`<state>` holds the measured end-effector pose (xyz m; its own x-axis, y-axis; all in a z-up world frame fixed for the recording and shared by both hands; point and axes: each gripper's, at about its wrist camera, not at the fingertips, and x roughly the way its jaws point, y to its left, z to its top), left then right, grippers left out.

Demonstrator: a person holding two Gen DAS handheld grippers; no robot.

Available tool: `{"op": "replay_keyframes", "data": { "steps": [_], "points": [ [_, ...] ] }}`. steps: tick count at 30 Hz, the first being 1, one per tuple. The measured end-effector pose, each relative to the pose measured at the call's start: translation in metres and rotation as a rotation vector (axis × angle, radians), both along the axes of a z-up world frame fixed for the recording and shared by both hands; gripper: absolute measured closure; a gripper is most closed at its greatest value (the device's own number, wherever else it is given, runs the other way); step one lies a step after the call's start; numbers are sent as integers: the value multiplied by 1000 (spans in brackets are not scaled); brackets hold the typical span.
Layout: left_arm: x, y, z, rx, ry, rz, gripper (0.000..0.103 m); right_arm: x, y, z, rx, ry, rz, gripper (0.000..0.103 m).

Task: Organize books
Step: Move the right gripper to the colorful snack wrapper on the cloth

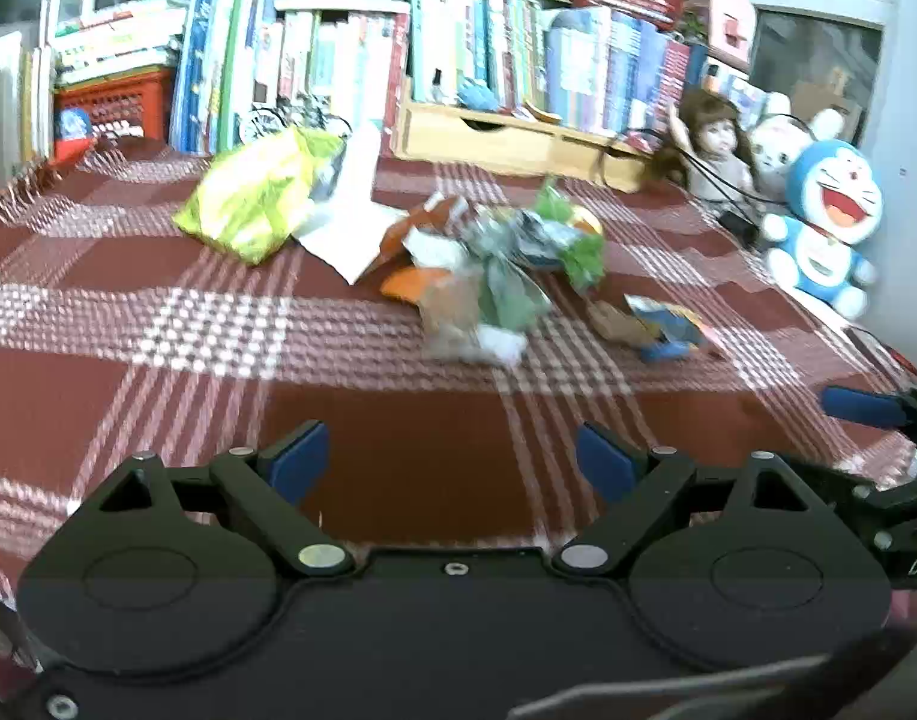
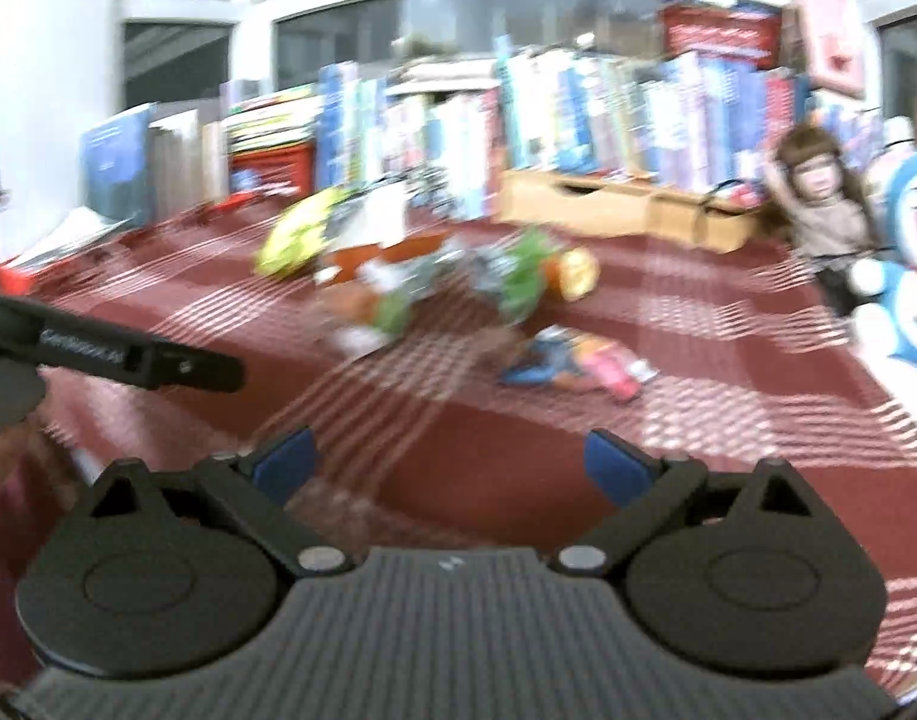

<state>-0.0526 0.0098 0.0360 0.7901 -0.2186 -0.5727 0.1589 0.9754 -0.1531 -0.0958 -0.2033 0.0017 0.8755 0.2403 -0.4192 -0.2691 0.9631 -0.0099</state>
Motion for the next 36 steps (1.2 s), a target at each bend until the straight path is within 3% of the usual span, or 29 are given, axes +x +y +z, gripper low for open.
{"op": "replay_keyframes", "data": {
  "steps": [7,13,17,36],
  "points": [
    [32,-12,-5,23,-98,68,13,37,-14,-5,1,-26,-166,10],
    [59,-10,-11,-68,-77,89,19,69,-27,-8,60,2,-262,14],
    [67,-9,-16,-103,-63,97,26,86,-31,-11,103,24,-286,14],
    [84,-13,-31,-148,-47,99,53,146,-18,-28,100,105,-325,14]
  ]
}}
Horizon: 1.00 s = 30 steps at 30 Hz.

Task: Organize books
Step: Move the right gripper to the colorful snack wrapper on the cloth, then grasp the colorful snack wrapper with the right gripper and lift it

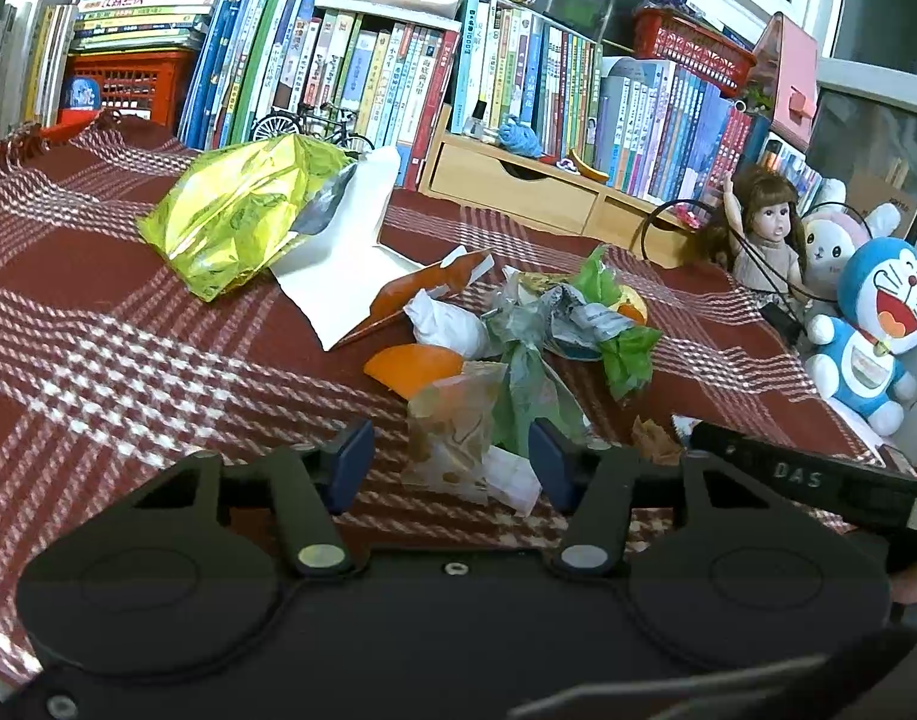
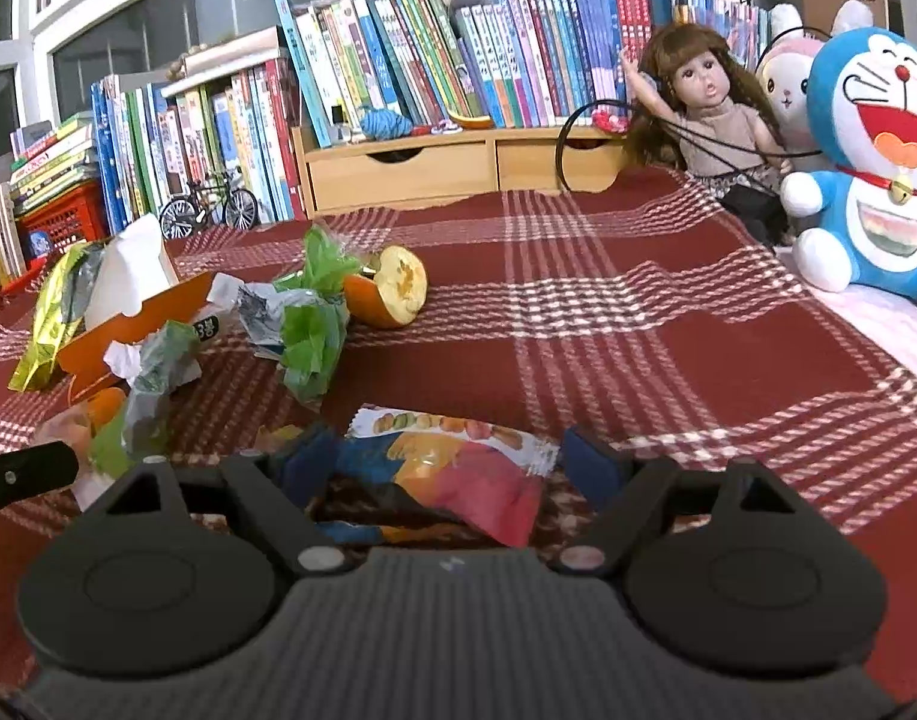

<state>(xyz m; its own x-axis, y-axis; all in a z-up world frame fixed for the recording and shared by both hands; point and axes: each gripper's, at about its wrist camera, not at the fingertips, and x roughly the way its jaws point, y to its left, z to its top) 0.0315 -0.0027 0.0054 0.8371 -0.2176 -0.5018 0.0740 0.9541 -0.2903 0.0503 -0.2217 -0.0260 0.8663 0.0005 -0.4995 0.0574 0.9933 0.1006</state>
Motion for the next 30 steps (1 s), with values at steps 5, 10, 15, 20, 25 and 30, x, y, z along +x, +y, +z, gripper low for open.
{"op": "replay_keyframes", "data": {
  "steps": [5,10,15,20,25,30],
  "points": [
    [4,-1,-1,-11,2,3,58,5,-1,-2,6,15,0,14],
    [7,-3,-3,-8,7,0,73,3,-1,-1,1,18,15,24],
    [6,-6,-2,16,-3,-2,79,-1,-3,0,-12,8,1,41],
    [4,-6,1,34,-22,3,80,-4,-11,2,3,-5,-29,56],
    [0,-4,6,45,-40,11,80,-6,-14,5,20,-11,-23,33],
    [-1,-3,8,48,-42,14,80,0,-2,3,-7,26,21,15]
  ]
}}
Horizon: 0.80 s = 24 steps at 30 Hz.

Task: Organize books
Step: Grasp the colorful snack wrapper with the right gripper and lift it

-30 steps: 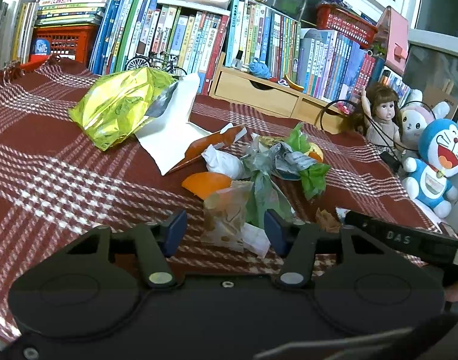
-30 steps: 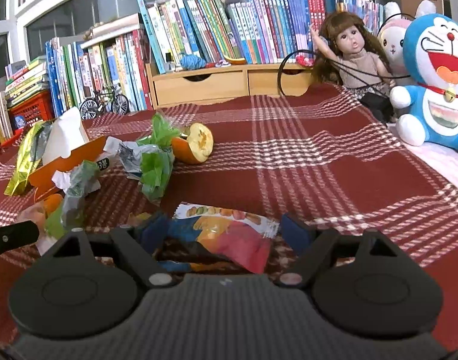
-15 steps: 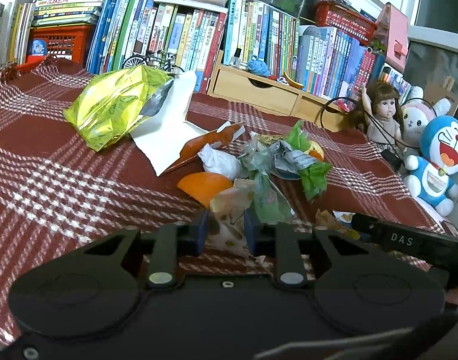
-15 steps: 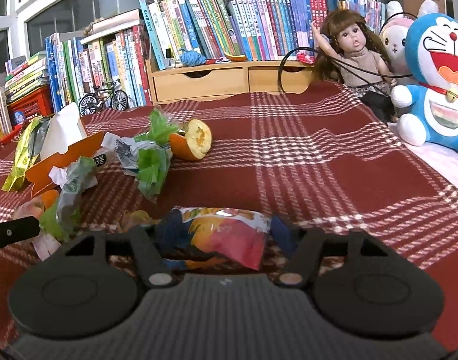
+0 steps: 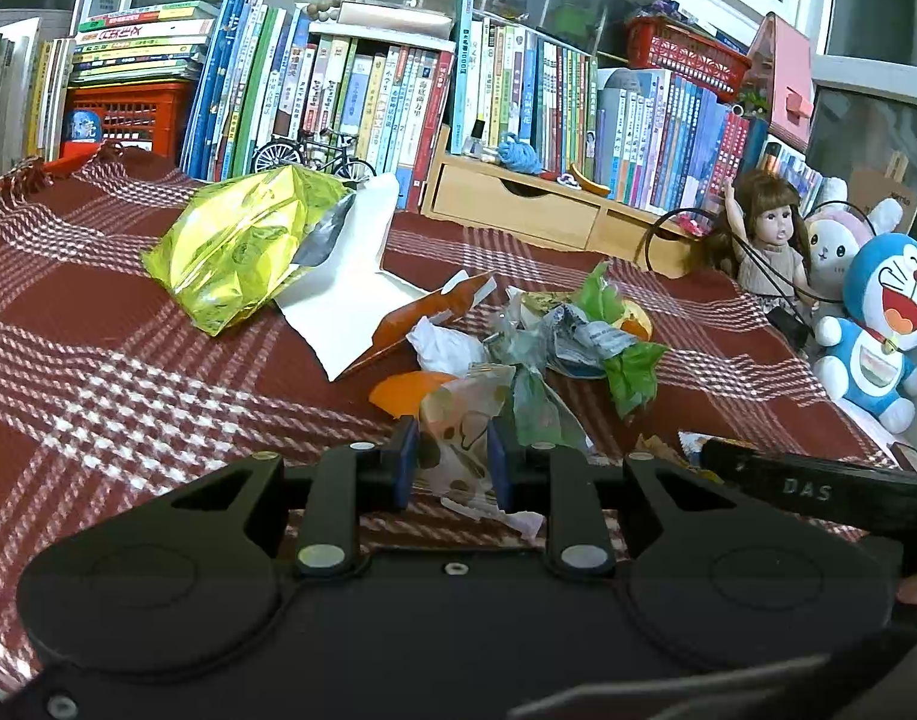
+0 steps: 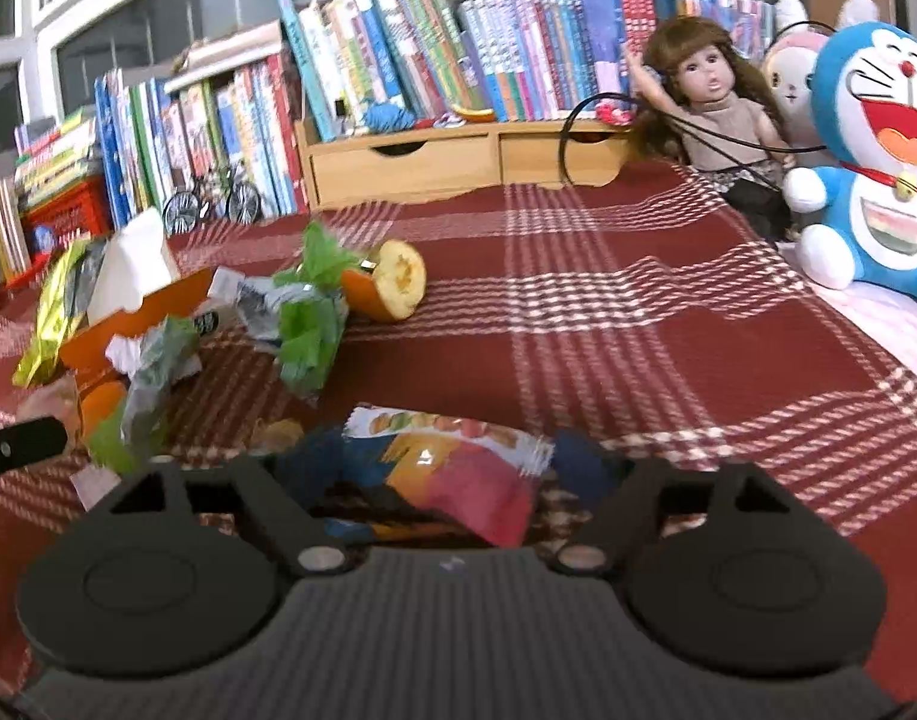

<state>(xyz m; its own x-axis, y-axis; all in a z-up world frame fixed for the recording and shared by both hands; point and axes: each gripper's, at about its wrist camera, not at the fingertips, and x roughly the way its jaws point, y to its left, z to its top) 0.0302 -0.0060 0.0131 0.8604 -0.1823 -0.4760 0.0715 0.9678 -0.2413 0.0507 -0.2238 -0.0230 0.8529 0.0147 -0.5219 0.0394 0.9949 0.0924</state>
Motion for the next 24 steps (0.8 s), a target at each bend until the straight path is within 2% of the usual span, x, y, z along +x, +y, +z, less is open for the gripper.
{"op": "replay_keyframes", "data": {
  "steps": [6,12,19,20,21,24],
  "points": [
    [-2,3,1,0,-3,2,79,19,9,-5,-30,72,-14,13],
    [-7,2,3,20,-26,-17,79,17,12,-7,-48,72,-10,12],
    [-12,-1,4,29,-41,-30,79,3,7,-4,-18,44,12,38],
    [-12,-2,5,30,-42,-32,79,1,7,-4,-17,38,15,44],
    [-14,-3,5,31,-44,-35,79,-1,6,-4,-18,37,13,57],
    [-16,-5,6,35,-49,-40,79,-4,2,-2,0,24,-9,69]
  ]
}}
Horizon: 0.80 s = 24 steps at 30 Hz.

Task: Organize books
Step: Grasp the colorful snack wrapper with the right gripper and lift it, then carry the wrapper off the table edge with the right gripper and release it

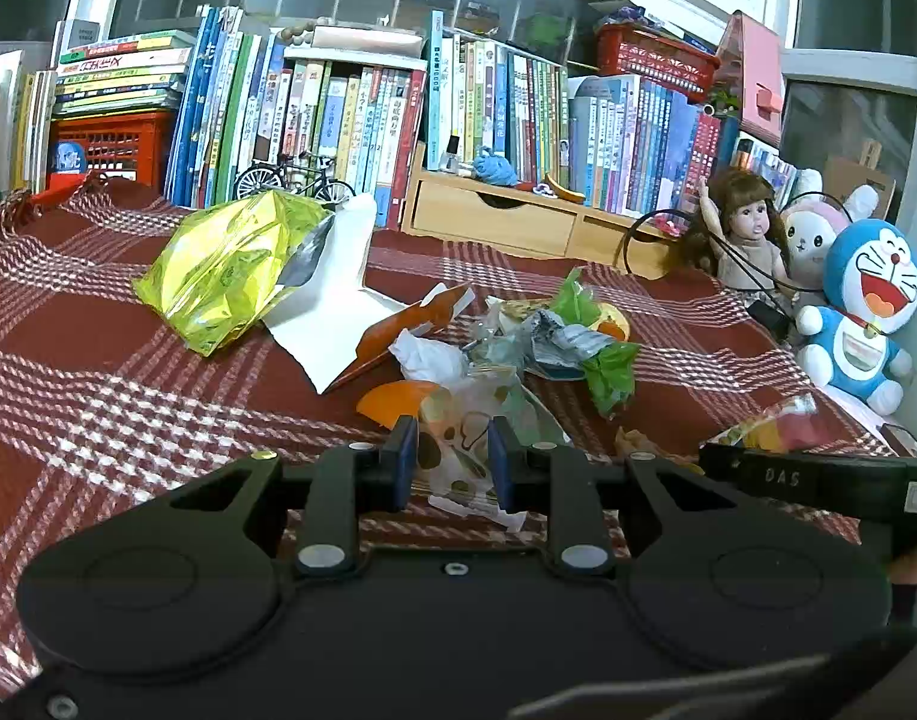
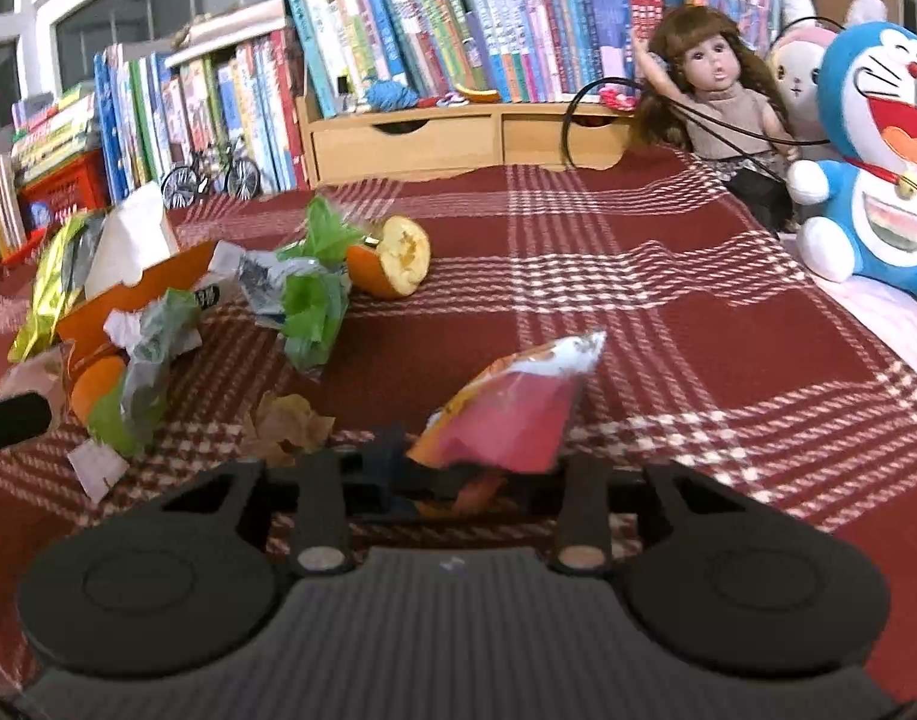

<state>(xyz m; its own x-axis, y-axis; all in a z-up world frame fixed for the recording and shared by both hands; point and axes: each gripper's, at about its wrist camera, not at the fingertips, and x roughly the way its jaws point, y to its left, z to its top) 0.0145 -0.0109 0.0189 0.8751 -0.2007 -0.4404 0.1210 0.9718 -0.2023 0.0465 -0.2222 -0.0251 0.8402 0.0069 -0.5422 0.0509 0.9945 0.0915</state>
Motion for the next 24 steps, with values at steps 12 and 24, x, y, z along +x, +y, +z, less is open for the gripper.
{"op": "replay_keyframes", "data": {
  "steps": [12,24],
  "points": [
    [-17,-4,5,26,-22,-13,79,-23,-8,11,60,-52,23,78],
    [-43,-9,5,33,-21,-39,79,-56,12,23,92,-64,133,78]
  ]
}}
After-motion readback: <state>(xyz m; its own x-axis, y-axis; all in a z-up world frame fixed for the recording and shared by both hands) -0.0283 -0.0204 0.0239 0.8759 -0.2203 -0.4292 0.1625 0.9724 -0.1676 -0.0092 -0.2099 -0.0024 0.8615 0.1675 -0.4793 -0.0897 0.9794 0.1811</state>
